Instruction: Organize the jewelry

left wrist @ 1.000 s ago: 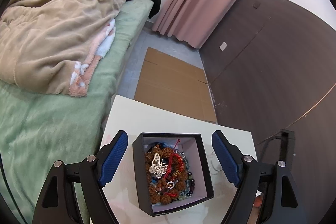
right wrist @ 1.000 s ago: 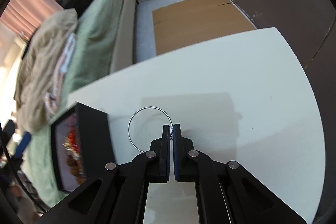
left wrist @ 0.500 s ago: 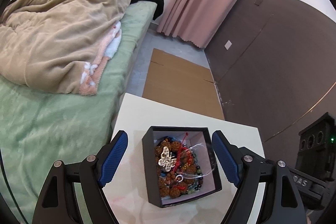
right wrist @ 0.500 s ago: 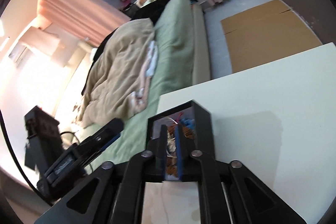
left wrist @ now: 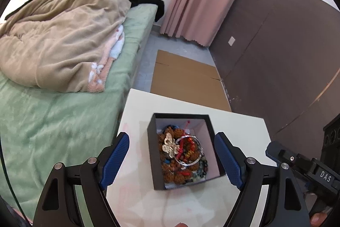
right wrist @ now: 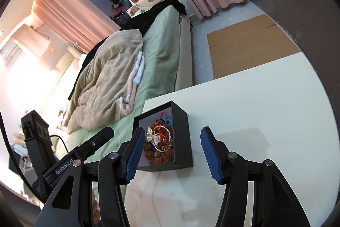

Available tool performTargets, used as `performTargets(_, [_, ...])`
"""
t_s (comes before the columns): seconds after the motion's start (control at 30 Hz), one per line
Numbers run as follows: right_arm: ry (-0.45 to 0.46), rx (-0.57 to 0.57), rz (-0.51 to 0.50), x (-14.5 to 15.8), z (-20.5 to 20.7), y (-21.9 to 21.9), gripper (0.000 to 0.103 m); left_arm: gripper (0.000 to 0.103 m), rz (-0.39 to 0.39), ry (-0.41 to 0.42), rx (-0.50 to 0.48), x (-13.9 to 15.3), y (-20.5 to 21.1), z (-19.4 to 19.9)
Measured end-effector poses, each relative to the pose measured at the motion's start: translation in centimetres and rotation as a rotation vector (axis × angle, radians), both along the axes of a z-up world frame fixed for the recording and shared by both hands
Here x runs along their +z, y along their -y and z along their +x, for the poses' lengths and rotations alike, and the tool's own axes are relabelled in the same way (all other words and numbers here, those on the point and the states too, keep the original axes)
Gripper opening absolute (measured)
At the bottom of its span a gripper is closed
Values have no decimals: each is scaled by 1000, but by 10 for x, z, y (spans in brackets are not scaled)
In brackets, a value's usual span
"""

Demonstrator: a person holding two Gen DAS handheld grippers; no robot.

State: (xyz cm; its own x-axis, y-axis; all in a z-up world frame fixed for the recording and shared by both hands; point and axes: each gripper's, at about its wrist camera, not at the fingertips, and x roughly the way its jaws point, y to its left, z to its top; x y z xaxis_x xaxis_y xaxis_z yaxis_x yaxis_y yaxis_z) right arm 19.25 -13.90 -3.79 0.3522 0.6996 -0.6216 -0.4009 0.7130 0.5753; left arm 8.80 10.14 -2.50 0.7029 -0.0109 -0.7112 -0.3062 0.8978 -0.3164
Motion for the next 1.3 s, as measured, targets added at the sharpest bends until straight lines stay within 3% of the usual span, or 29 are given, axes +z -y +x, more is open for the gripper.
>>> performTargets(0.27, [109, -88, -120, 19, -36, 24, 66, 87, 62, 8, -55, 4, 22, -12])
performTargets(0.3, [124, -91, -130, 21, -39, 26, 69, 89, 64, 9, -59, 5, 24, -14])
performTargets(0.37, [154, -100, -145, 26, -47, 33, 94, 97, 73, 25, -67, 7, 28, -17])
performTargets(0.47, [152, -134, -118, 25, -57, 47, 103, 103, 114, 53, -74, 11, 37, -24])
performTargets(0.6, [147, -170, -101, 22, -65, 57, 103, 103, 134, 65, -103, 14, 47, -32])
performTargets(0.83, [295, -131, -175, 41, -81, 45, 103, 103, 149, 89, -64, 18, 49, -41])
performTargets(1.3, [244, -86, -172, 42, -81, 46, 103, 102, 188, 95, -54, 23, 53, -50])
